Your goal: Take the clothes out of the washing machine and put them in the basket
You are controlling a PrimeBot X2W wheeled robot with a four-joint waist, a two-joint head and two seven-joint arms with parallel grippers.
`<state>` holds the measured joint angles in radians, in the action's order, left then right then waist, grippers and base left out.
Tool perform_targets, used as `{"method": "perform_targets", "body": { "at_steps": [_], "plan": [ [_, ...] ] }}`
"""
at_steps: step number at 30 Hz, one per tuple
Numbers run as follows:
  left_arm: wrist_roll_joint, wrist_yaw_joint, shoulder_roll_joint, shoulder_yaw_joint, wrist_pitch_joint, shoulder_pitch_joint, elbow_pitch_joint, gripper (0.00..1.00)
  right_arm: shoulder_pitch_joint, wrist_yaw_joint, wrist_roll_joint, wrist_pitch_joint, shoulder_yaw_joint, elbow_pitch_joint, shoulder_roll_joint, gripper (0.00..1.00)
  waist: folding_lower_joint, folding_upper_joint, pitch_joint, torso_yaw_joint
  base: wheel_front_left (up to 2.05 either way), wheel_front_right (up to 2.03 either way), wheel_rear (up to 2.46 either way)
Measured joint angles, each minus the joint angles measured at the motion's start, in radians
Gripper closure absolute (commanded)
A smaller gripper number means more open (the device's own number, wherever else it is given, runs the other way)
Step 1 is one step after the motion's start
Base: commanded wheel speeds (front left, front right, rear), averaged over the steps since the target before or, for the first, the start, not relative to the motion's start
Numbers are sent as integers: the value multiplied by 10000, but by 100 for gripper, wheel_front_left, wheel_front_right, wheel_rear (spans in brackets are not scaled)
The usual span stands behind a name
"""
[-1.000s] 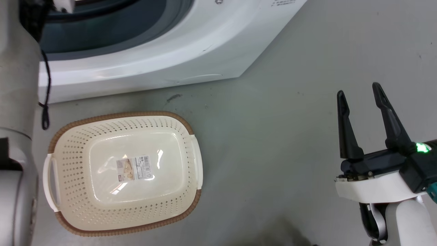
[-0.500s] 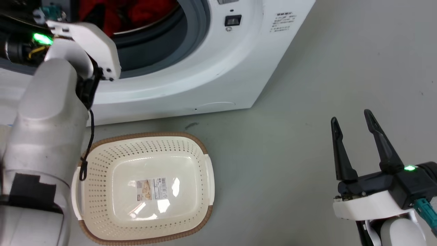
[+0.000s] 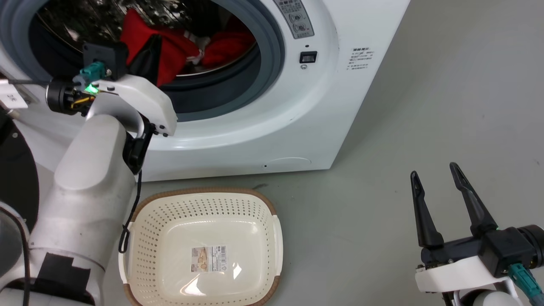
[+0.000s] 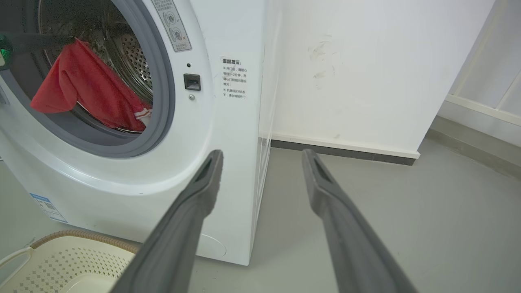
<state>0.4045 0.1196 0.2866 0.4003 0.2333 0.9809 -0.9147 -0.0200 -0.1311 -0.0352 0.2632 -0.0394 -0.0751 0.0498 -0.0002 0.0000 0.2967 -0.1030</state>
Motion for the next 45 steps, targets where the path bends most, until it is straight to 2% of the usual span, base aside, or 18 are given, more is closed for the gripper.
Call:
{"method": "perform_targets", "body": {
  "at_steps": [10,28,34,45],
  "plan": [
    [104,-558,213,-40,50,-1443,2431,100,474,0,-27,0,52,61,-2,0,0,0,-756,300,0,0,0],
    [121,-1739,1078,77,-1417,-3849,7975,100,1152,0,-98,0,65,234,0,0,1,0,-1886,783,0,0,0],
    [38,-1971,1425,65,-1843,-4171,9231,100,1310,0,-98,0,52,267,0,0,1,0,-2187,929,0,0,0],
    [-102,-2355,1697,221,-2316,-4936,11079,100,1530,0,-98,0,90,297,0,0,2,0,-2384,1063,0,0,0]
  ]
}}
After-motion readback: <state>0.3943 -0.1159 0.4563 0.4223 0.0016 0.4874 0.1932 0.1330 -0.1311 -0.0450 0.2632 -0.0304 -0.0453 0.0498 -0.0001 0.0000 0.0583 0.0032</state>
